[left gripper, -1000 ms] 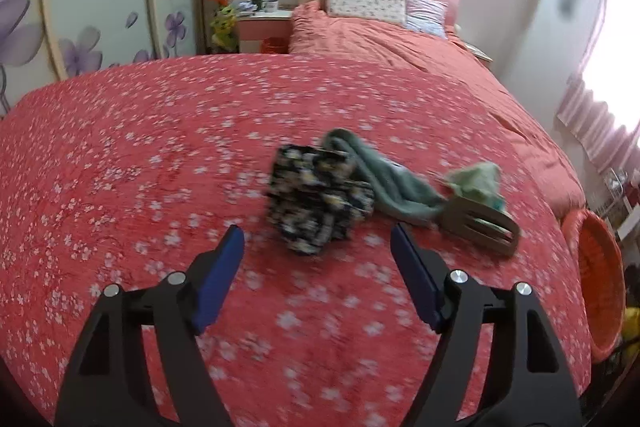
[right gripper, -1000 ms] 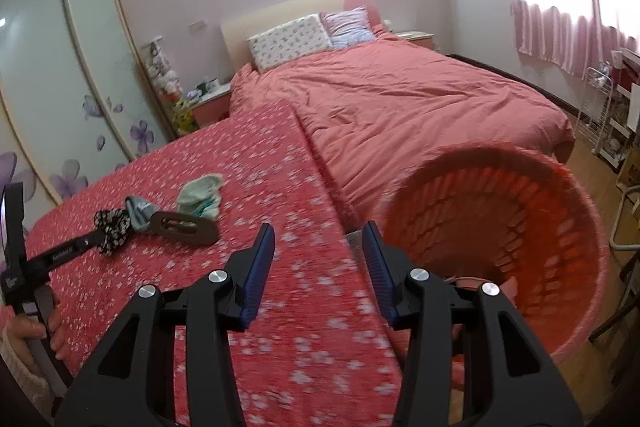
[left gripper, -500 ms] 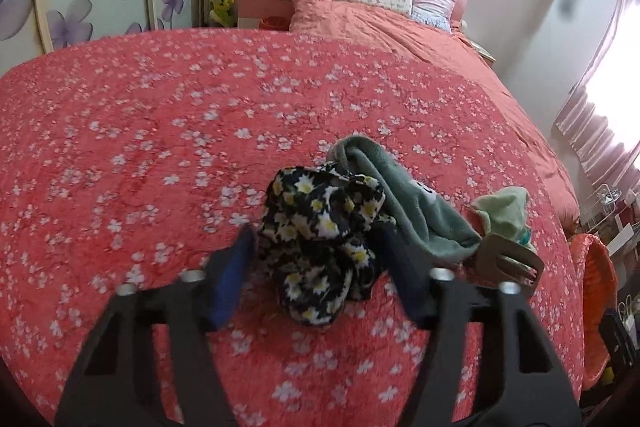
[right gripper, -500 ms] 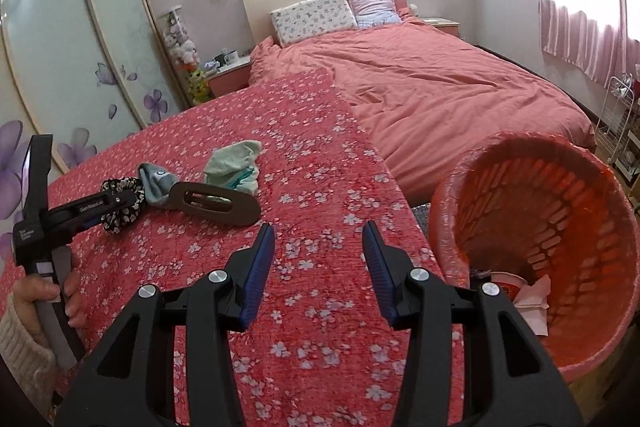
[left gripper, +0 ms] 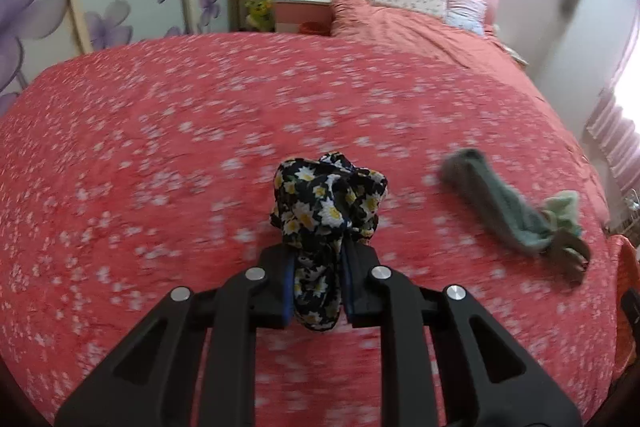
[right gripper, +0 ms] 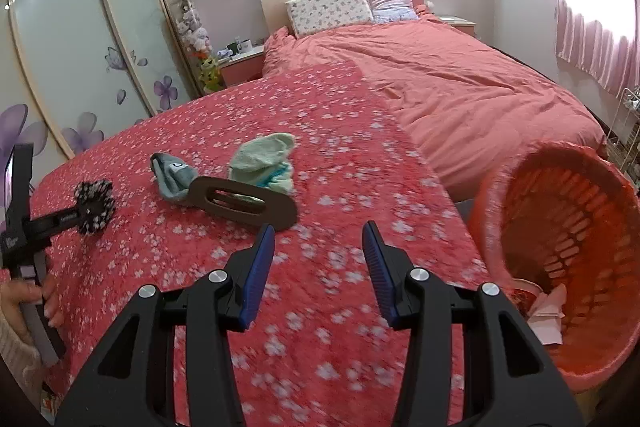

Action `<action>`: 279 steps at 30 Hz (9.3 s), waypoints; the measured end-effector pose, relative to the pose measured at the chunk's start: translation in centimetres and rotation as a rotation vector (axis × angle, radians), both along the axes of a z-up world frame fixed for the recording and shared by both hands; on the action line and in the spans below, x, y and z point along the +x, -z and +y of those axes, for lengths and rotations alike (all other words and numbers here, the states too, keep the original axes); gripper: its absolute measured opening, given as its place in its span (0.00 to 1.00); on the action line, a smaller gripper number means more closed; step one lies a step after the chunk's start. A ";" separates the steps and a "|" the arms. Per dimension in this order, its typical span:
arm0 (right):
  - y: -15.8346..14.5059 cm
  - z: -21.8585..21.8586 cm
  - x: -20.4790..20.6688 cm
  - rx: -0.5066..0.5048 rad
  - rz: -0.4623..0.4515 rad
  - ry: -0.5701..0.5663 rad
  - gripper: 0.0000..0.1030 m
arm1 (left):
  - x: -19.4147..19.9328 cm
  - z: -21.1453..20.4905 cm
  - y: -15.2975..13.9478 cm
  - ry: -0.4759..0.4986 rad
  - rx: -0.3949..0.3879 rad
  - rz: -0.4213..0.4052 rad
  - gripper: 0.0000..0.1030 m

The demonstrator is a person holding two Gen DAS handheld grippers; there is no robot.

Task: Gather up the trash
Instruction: 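Grasp the black floral cloth with the left tool and lift it, then reach the right tool to the brown slotted plastic holder while the left tool holds the floral cloth, then grasp and lift the brown holder with the right tool while the left tool holds the cloth, then carry the floral cloth and brown holder over the orange basket with both tools, then open both tools to drop the cloth and holder into the basket, then move both tools back toward the two socks on the bed, then grasp the grey-green sock with the left tool and lift it, then grasp the mint-green sock with the right tool while the left tool holds the grey sock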

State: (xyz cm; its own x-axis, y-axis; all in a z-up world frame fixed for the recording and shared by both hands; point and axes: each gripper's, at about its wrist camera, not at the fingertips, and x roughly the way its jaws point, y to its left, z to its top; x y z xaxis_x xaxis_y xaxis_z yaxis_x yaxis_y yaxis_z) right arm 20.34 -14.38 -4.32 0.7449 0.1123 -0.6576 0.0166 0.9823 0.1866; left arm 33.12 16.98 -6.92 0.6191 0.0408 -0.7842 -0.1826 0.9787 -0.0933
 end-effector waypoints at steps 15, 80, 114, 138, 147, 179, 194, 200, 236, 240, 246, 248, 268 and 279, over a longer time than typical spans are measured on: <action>2.4 1.2 6.7 -0.139 0.149 0.088 0.45 | -1.4 1.7 1.0 0.010 -0.039 -0.022 0.21; 1.9 10.2 4.9 -0.091 0.135 -0.071 0.45 | -1.7 3.2 0.7 0.011 -0.108 -0.037 0.23; 2.3 9.1 4.5 -0.093 0.114 -0.058 0.32 | -0.7 3.2 0.1 0.030 -0.097 -0.041 0.15; -5.4 0.2 -2.1 -0.012 -0.074 0.056 0.32 | -5.2 -8.1 -7.4 0.244 -0.099 -0.140 0.15; -6.3 -5.4 -4.2 -0.014 -0.110 0.184 0.32 | -6.1 -15.1 -8.7 0.394 -0.133 -0.151 0.15; -2.7 -21.3 -7.4 0.084 -0.106 0.462 0.32 | -7.3 -41.5 -3.3 0.824 -0.239 -0.026 0.16; -0.4 -24.2 -6.6 0.199 -0.027 0.481 0.44 | -5.3 -42.5 -0.2 0.786 -0.198 0.048 0.54; -0.8 -23.4 -6.8 0.155 -0.013 0.481 0.45 | -5.1 -39.2 -0.6 0.728 -0.150 0.027 0.56; -1.6 -9.0 -4.1 -0.087 -0.066 0.269 0.82 | 4.9 -13.1 -0.2 0.102 -0.035 0.006 0.72; -1.2 -7.8 -3.4 -0.076 -0.047 0.239 0.82 | 5.6 -13.5 0.4 0.089 -0.018 0.011 0.69; -0.6 -6.5 -2.6 -0.076 -0.017 0.205 0.82 | 6.4 -15.3 0.7 0.086 0.046 0.006 0.52; -0.5 -6.2 -2.5 -0.070 -0.011 0.196 0.82 | 6.4 -15.9 0.7 0.101 0.057 0.002 0.30; -0.5 1.2 1.8 -0.041 0.025 0.053 0.82 | 2.8 -5.2 0.7 0.119 0.033 0.021 0.17; 0.6 4.4 6.6 -0.061 0.047 0.030 0.82 | 2.3 -4.6 1.1 0.123 0.004 -0.008 0.18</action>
State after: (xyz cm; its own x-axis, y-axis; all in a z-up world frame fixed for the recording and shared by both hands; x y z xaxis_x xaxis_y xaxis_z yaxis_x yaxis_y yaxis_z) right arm 26.92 -9.98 -4.88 0.7157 0.0492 -0.6967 0.0532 0.9908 0.1246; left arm 35.46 12.43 -7.98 0.6256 -0.0327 -0.7794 -0.0603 0.9941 -0.0901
